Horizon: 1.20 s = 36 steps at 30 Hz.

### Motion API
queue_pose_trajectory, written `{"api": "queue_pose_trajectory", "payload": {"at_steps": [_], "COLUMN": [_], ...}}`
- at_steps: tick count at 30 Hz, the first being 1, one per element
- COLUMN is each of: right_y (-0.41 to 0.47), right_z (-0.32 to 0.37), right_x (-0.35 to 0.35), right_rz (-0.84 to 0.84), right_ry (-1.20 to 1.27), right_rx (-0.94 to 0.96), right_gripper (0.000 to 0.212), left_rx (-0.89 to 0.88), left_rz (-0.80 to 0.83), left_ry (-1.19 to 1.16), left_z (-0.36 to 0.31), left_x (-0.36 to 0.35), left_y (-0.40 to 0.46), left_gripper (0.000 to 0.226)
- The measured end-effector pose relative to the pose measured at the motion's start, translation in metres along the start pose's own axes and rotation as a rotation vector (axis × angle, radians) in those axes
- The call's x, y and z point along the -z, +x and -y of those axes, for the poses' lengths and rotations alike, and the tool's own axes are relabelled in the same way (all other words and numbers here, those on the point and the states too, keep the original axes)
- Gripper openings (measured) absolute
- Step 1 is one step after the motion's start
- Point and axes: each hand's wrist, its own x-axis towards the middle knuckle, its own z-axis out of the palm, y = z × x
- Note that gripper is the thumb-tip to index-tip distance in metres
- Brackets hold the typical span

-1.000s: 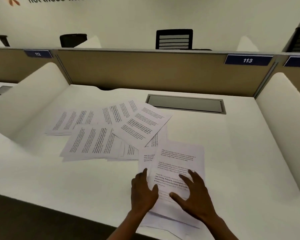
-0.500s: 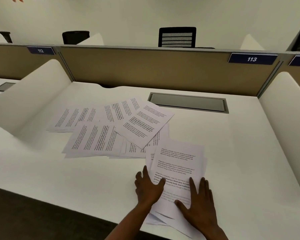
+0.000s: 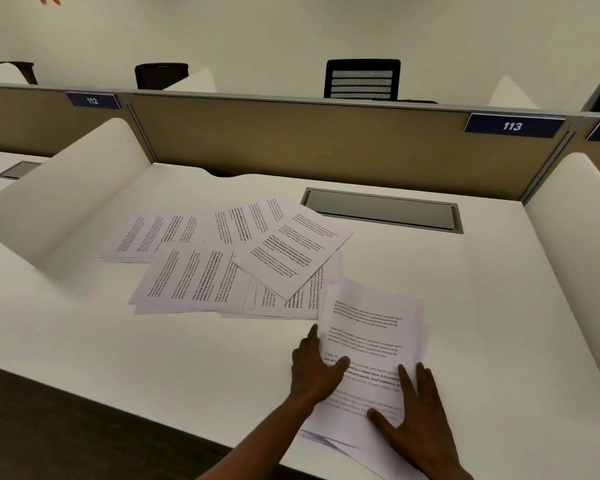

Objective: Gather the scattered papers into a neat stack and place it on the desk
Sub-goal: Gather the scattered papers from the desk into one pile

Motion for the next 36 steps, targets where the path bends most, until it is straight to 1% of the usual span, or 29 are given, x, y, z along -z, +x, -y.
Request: {"api": "queue_pose_trajectory", "payload": {"at_steps": [3,7,9,11,15,17,19,21,23,24,26,28,36], "right_y": [0.004,0.01,0.012,0.012,0.007,0.003,-0.001,-0.005,-0.004,-0.003,0.0,0.001,0.0], "right_z": [-0.01,-0.023,-0.027,-0.028,-0.025,-0.025,-0.026,-0.027,-0.032,-0.034,-0.038,-0.037,-0.031], "right_x": [0.009,0.015,0.02,0.024,0.029,0.03,0.03,0.03,0.028,0.027,0.028,0.03,0.039], "right_rz": [-0.042,-0.026,-0.032,-0.032,-0.101,-0.088,-0.07,-0.03,0.0,0.005,0.011,0.0,0.016], "right_ry": [0.027,-0.028,-0.046,-0.031,0.091,0.095,0.104,0.074,0.016,0.006,0.015,0.043,0.024], "right_rx": [-0.058,-0.086,-0.089,-0.088,-0.077,-0.068,-0.071,-0.085,-0.09,-0.092,-0.098,-0.099,-0.107], "right_gripper": [0.11,0.11,0.11,0.109,0.102,0.099,0.102,0.119,0.137,0.141,0.144,0.145,0.148], "left_rx": [-0.056,-0.131,-0.157,-0.183,-0.239,-0.235,-0.236,-0.237,-0.233,-0.232,-0.238,-0.249,-0.229], "left_rz": [0.068,0.139,0.145,0.091,-0.154,-0.258,-0.312,-0.291,-0.213,-0.179,-0.14,-0.11,-0.041], "left_ry": [0.018,0.07,0.085,0.114,0.258,0.311,0.415,0.541,0.682,0.752,0.864,0.92,0.984], "left_z": [-0.003,-0.007,-0.008,-0.01,-0.021,-0.027,-0.029,-0.029,-0.029,-0.029,-0.03,-0.033,-0.04], "left_x": [-0.006,-0.016,-0.016,-0.01,0.02,0.039,0.054,0.066,0.074,0.077,0.079,0.08,0.083], "left_y": [0.001,0.005,0.011,0.022,0.06,0.079,0.095,0.11,0.121,0.127,0.134,0.141,0.144], "left_gripper": [0.097,0.098,0.096,0.09,0.064,0.054,0.049,0.051,0.056,0.058,0.059,0.06,0.064]}}
